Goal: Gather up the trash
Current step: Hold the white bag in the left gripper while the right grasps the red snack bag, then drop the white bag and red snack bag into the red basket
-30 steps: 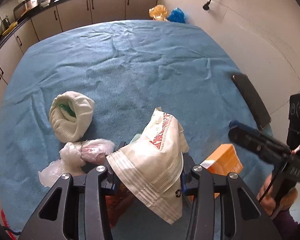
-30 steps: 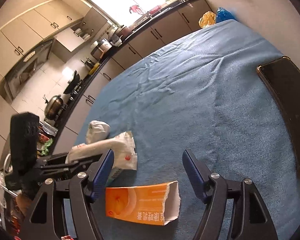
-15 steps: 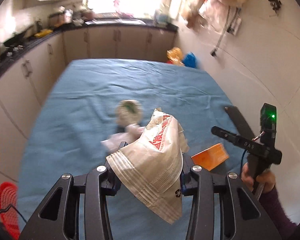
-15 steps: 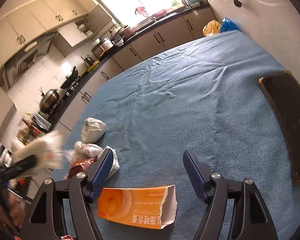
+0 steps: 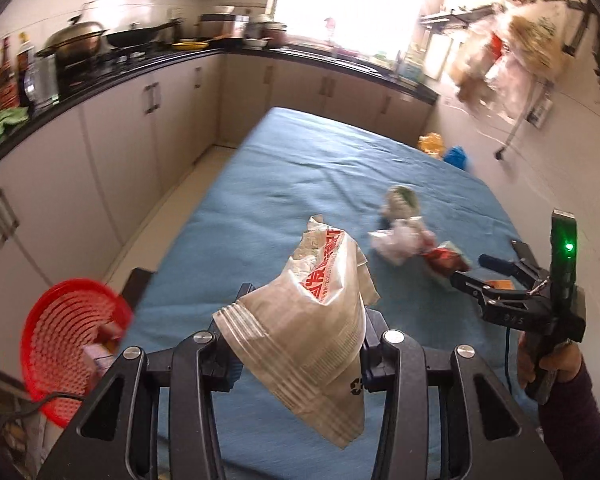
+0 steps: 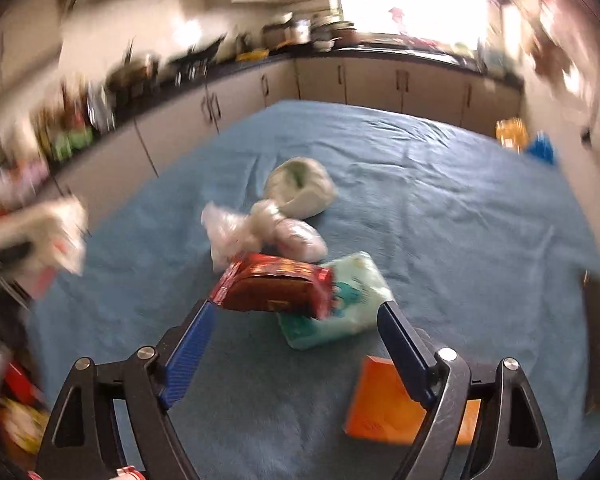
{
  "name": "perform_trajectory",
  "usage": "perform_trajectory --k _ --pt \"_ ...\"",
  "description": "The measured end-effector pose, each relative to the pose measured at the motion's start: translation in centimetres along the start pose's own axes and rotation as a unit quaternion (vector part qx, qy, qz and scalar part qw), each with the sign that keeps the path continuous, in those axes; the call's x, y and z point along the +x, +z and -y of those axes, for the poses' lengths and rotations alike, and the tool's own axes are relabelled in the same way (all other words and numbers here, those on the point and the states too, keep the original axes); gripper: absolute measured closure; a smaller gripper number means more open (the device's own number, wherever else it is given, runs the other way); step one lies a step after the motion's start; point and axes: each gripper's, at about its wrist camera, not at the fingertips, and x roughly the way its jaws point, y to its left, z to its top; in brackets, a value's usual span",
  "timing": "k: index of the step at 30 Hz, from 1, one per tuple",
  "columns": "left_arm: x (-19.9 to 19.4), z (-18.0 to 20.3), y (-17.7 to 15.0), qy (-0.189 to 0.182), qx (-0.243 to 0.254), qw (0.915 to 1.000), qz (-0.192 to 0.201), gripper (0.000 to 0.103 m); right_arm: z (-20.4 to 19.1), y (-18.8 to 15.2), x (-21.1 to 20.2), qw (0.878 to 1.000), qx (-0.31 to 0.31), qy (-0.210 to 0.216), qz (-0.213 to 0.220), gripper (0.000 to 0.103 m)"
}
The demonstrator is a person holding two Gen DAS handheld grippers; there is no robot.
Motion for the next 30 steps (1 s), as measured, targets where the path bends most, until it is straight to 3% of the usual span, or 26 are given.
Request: perform_trajectory --k 7,8,9,13,22,30 --pt "-2.5 -6.3 -1.7 0.022 -0.053 0.9983 0.004 0.061 -3.3 1.0 2.6 0.993 -0.071 -0.089 0.007 0.018" --pt "-2.8 -7.1 -1.9 0.023 -0.061 0.9979 0.006 0.061 -3.5 1.0 2.7 0.992 -0.076 -0.097 0.010 0.030" --pt "-3.3 -7.9 -2.1 0.023 -0.070 0.9972 0.009 0.061 -3.7 1.1 2.8 0.992 -0.080 -0.099 0.007 0.052" --pt "-4.2 -9.6 -2.4 0.023 -0.087 0.9956 0.023 0.061 -4.0 1.6 3.0 0.992 -0.077 -0.104 -0.008 0.054" --pt "-7.3 -12.5 -2.8 0.022 -0.117 0.9913 0.057 0.061 -5.1 2.3 -1.0 0.997 -0.034 -0.068 0.019 0.054" --pt "-10.7 -16.2 -4.5 0.073 -0.140 0.9845 0.076 0.061 -9.6 3.0 -2.9 0.999 -0.016 0.023 0.031 0.054"
